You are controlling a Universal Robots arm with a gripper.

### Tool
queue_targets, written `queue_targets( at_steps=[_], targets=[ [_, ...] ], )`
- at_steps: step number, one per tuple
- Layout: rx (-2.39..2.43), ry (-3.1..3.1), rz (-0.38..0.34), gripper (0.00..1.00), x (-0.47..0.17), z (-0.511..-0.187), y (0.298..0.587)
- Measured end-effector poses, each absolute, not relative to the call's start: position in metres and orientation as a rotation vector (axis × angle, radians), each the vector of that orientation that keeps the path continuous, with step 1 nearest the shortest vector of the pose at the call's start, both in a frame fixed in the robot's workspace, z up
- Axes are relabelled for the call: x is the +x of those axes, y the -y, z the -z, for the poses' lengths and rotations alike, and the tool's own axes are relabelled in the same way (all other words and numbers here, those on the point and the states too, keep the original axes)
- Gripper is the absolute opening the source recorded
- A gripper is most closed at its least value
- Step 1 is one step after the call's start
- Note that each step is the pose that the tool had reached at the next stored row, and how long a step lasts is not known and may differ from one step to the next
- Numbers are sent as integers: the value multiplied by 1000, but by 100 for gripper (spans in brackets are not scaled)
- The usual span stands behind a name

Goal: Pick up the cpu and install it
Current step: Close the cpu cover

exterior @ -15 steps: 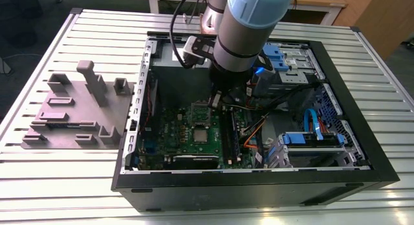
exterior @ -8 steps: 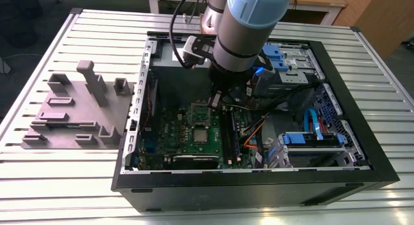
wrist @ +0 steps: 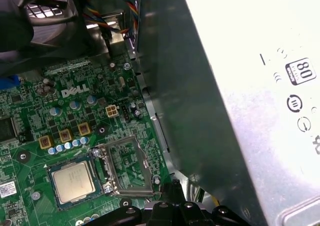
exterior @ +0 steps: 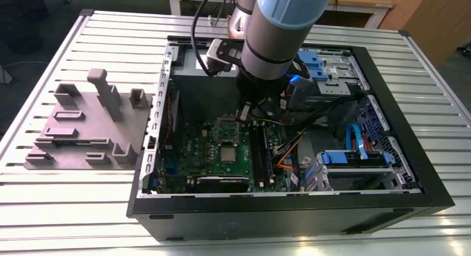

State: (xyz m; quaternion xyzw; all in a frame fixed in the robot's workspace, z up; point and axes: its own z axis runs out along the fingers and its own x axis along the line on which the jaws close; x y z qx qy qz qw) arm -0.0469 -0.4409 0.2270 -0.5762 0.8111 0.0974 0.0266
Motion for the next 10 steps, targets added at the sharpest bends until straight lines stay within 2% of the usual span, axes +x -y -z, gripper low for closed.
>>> queue_targets(
  at_steps=[10],
  targets=[
    [-1780, -2505, -301, 10, -49, -230, 441]
  ],
)
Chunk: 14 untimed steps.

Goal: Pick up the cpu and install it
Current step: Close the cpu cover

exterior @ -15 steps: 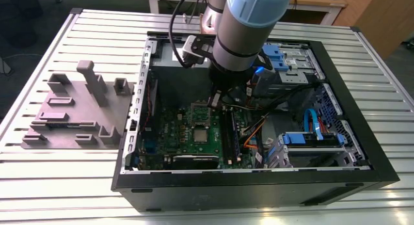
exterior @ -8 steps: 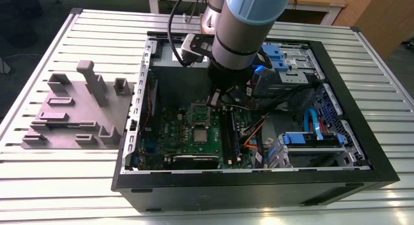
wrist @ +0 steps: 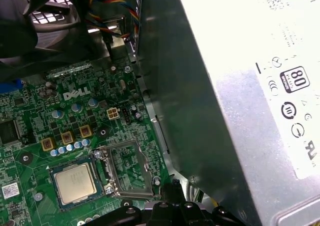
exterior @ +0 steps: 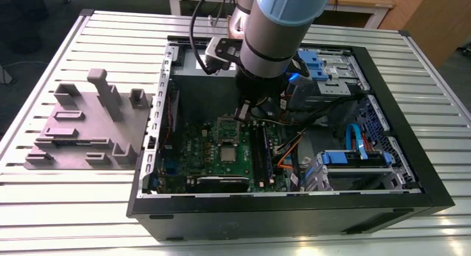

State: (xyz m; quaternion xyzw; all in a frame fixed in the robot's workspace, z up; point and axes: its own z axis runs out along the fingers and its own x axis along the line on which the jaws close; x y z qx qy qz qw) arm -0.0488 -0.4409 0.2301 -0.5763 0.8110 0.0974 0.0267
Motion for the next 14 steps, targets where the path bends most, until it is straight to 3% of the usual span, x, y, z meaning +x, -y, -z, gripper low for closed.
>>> queue_targets(
  at_steps=[14],
  targets=[
    [-1780, -2506, -300, 10, -49, -236, 442]
  ],
)
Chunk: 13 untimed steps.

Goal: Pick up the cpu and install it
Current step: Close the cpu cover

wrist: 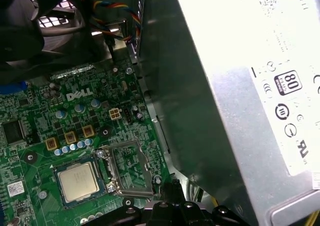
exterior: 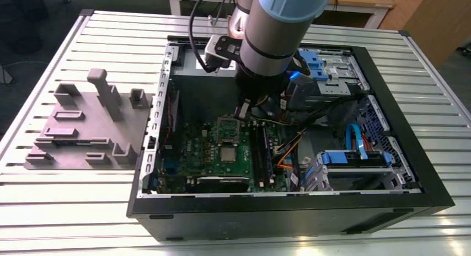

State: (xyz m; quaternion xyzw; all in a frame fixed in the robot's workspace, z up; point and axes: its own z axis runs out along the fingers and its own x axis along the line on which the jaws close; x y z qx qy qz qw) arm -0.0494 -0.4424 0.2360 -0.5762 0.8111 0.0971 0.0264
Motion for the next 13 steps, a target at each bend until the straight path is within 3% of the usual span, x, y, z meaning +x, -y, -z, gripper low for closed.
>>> queue_targets(
  at_steps=[13],
  targets=[
    [-1785, -2515, -283, 10, -50, -238, 444]
  ],
)
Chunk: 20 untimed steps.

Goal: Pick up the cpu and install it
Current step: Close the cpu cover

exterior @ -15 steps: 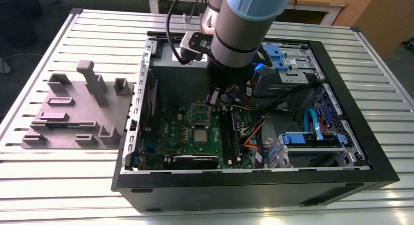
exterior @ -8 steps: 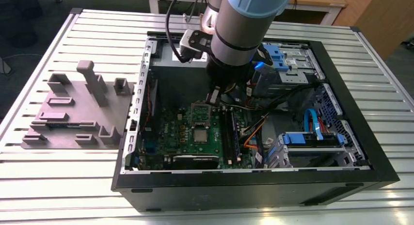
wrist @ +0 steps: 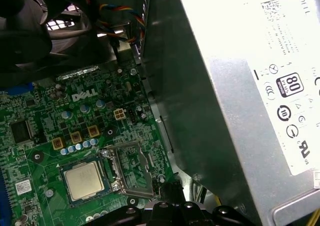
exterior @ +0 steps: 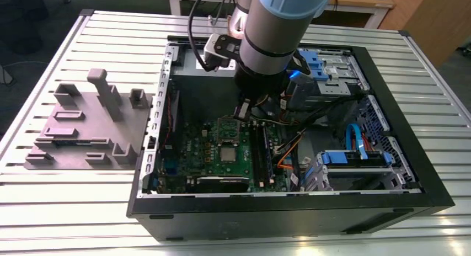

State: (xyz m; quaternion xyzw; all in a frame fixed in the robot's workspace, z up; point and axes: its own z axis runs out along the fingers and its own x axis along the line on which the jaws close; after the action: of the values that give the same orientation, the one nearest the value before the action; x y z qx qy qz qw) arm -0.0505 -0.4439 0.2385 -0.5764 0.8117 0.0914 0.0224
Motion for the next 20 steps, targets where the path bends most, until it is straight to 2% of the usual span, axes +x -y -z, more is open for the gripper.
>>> queue_targets(
  at_steps=[20],
  targets=[
    [-1788, -2518, -276, 10, -52, -241, 447]
  ],
)
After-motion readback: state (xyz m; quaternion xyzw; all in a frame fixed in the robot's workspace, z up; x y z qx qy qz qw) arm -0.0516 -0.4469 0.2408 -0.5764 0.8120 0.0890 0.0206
